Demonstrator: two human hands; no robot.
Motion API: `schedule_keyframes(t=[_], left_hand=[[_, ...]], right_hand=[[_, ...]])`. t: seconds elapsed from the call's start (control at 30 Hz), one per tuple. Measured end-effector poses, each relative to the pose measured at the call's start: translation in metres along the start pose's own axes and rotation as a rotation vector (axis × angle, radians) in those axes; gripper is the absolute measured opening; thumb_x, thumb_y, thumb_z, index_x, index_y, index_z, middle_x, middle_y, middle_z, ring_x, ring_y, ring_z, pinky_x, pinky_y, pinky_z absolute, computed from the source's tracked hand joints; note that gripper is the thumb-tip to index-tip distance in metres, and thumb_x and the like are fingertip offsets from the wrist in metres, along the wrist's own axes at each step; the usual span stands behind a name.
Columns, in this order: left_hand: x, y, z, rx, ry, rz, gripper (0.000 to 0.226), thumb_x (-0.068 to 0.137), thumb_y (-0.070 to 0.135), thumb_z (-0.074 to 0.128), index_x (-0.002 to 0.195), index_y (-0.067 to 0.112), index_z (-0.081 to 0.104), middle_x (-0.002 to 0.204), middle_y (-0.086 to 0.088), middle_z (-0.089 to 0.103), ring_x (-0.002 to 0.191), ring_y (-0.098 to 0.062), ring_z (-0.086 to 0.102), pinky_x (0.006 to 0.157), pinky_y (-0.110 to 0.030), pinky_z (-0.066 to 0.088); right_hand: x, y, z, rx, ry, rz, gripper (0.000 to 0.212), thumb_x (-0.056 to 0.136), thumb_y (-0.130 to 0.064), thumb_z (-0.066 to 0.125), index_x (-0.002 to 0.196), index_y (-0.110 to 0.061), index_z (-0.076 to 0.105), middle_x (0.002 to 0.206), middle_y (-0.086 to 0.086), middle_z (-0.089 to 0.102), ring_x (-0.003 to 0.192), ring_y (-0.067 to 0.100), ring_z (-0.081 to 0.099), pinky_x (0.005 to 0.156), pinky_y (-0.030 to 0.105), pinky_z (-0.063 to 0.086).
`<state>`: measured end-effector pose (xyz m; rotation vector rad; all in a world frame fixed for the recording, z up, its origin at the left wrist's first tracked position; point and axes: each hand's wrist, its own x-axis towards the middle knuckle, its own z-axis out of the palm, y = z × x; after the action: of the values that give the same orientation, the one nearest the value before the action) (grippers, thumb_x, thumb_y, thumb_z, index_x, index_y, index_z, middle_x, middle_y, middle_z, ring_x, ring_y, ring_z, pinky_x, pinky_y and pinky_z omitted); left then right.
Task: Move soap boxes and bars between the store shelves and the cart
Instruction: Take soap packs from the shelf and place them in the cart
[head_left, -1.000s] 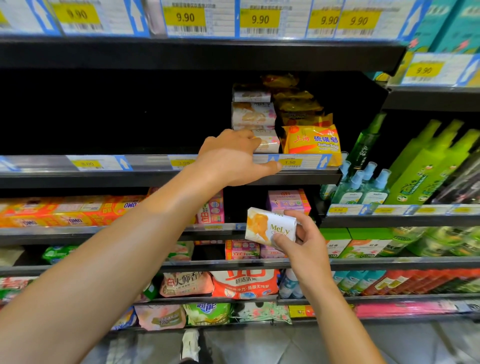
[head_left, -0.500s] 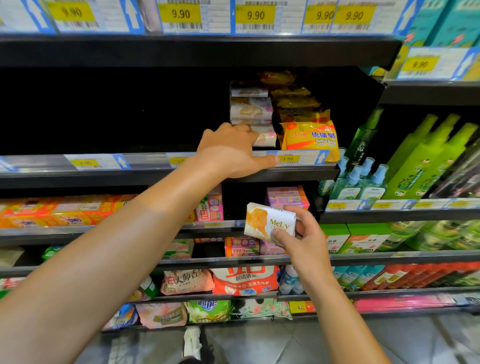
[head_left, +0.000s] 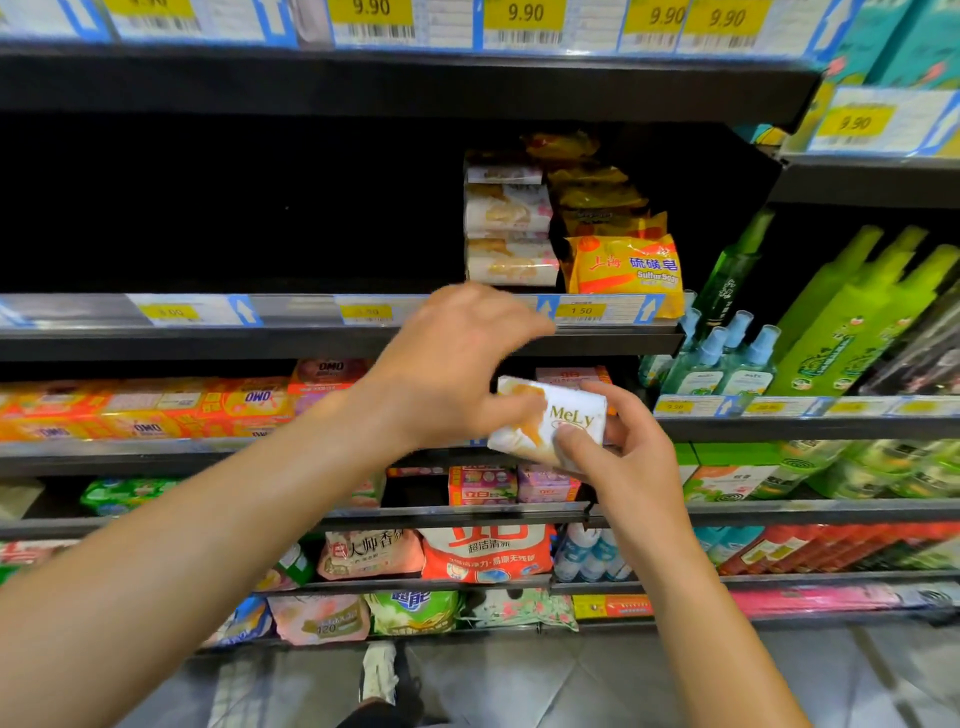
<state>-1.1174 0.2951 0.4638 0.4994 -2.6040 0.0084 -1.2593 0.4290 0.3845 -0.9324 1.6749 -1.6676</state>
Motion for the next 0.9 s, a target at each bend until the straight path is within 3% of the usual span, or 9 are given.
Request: schedule_keyframes(t=[0.13, 0.3, 0.47, 0.6, 0.73, 0.9], left_hand=[[-0.030, 0.007, 0.015, 0.025, 0.018, 0.143, 0.071, 0.076, 0.054, 0.065, 0.134, 0.014, 0.058, 0.134, -0.004, 0.058, 0.127, -0.026, 0.047, 0.106, -0.046, 0.039], [-0.035, 0.004, 0.013, -0.049, 0.049, 0.070, 0.063, 0.080, 0.037, 0.071, 0.137, 0.012, 0.056, 0.136, -0.006, 0.055, 0.127, -0.026, 0.047, 0.101, -0.045, 0.047], [-0.029, -0.002, -0.001, -0.027, 0.175, 0.055, 0.057, 0.088, 0.038, 0.058, 0.137, 0.009, 0.056, 0.137, -0.008, 0.057, 0.127, -0.026, 0.049, 0.110, -0.037, 0.038], [0.004, -0.017, -0.019, -0.007, 0.261, -0.065, 0.054, 0.090, 0.038, 0.057, 0.136, 0.009, 0.057, 0.137, -0.008, 0.058, 0.129, -0.026, 0.049, 0.112, -0.029, 0.030], [0.048, -0.033, -0.023, 0.017, 0.227, -0.198, 0.053, 0.090, 0.040, 0.058, 0.135, 0.013, 0.058, 0.131, -0.007, 0.062, 0.120, -0.031, 0.054, 0.102, -0.033, 0.035], [0.082, -0.042, -0.013, 0.016, 0.094, -0.246, 0.051, 0.095, 0.038, 0.058, 0.141, 0.017, 0.052, 0.139, -0.009, 0.057, 0.126, -0.032, 0.051, 0.104, -0.035, 0.038]], right_hand=[[0.002, -0.021, 0.004, 0.148, -0.029, 0.005, 0.039, 0.091, -0.009, 0.068, 0.123, -0.029, 0.058, 0.099, 0.001, 0.075, 0.089, 0.018, 0.073, 0.069, 0.033, 0.059], [0.001, -0.034, 0.016, 0.214, -0.060, 0.029, 0.032, 0.095, -0.013, 0.062, 0.127, -0.018, 0.055, 0.091, -0.001, 0.076, 0.086, 0.021, 0.074, 0.065, 0.027, 0.058], [0.003, -0.035, 0.017, 0.263, -0.045, -0.054, 0.039, 0.092, -0.037, 0.055, 0.129, -0.022, 0.054, 0.117, 0.004, 0.070, 0.107, 0.022, 0.069, 0.084, 0.033, 0.057], [0.009, -0.030, 0.014, -0.217, 0.100, -0.300, 0.056, 0.090, -0.037, 0.053, 0.144, -0.027, 0.041, 0.145, -0.012, 0.047, 0.135, 0.000, 0.041, 0.111, 0.022, 0.035], [0.020, -0.016, 0.018, -0.626, 0.164, -0.451, 0.071, 0.089, -0.048, 0.046, 0.151, -0.017, 0.032, 0.159, -0.002, 0.024, 0.149, 0.014, 0.014, 0.121, 0.035, 0.016], [0.027, -0.003, 0.025, -0.819, 0.171, -0.427, 0.078, 0.089, -0.048, 0.050, 0.157, -0.022, 0.020, 0.165, -0.001, 0.005, 0.152, 0.021, -0.003, 0.122, 0.044, 0.008]])
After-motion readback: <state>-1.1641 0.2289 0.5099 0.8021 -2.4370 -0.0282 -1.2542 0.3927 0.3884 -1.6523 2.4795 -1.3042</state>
